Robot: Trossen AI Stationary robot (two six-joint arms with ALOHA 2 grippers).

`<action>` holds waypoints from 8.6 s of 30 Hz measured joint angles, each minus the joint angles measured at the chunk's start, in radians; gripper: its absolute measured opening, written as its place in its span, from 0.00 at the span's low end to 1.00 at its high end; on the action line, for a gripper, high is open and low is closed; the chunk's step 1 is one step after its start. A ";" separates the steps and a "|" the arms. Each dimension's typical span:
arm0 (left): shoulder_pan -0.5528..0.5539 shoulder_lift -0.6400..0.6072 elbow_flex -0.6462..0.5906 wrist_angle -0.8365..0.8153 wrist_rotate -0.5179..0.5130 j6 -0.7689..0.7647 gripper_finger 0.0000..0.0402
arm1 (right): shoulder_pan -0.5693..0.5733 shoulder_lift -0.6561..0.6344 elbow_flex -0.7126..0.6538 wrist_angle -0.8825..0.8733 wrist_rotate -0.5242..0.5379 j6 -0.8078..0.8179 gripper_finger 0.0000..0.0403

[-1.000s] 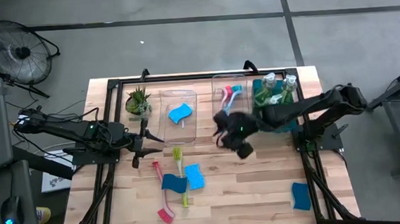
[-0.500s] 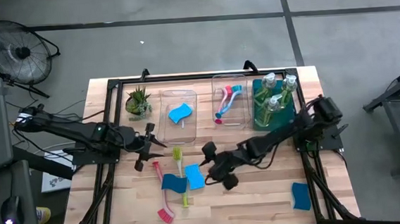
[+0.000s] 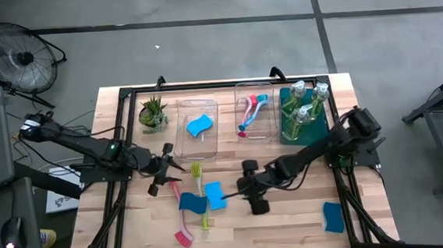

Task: Pick & Place Kitchen Sink Supplies
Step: Put the bottom blue dishwashing sponge into the left transparent bin

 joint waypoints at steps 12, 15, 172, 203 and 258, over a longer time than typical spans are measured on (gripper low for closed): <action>-0.219 0.000 0.000 0.053 -0.285 0.069 0.39 | 0.208 -0.079 0.000 -0.531 -0.236 0.837 0.60; -0.253 0.000 0.000 0.059 -0.341 0.070 0.39 | 0.275 -0.080 0.000 -0.599 -0.278 1.055 0.60; -0.281 0.062 0.001 0.364 -0.453 0.258 0.39 | 0.597 -0.011 -0.064 -0.407 1.071 0.917 0.01; 0.252 0.372 0.001 0.857 0.449 0.185 0.39 | 0.122 -0.116 -0.064 0.455 0.500 -0.366 0.01; 0.276 0.374 0.060 0.961 0.498 0.244 0.39 | -0.251 -0.115 -0.064 0.751 -0.174 -0.658 0.01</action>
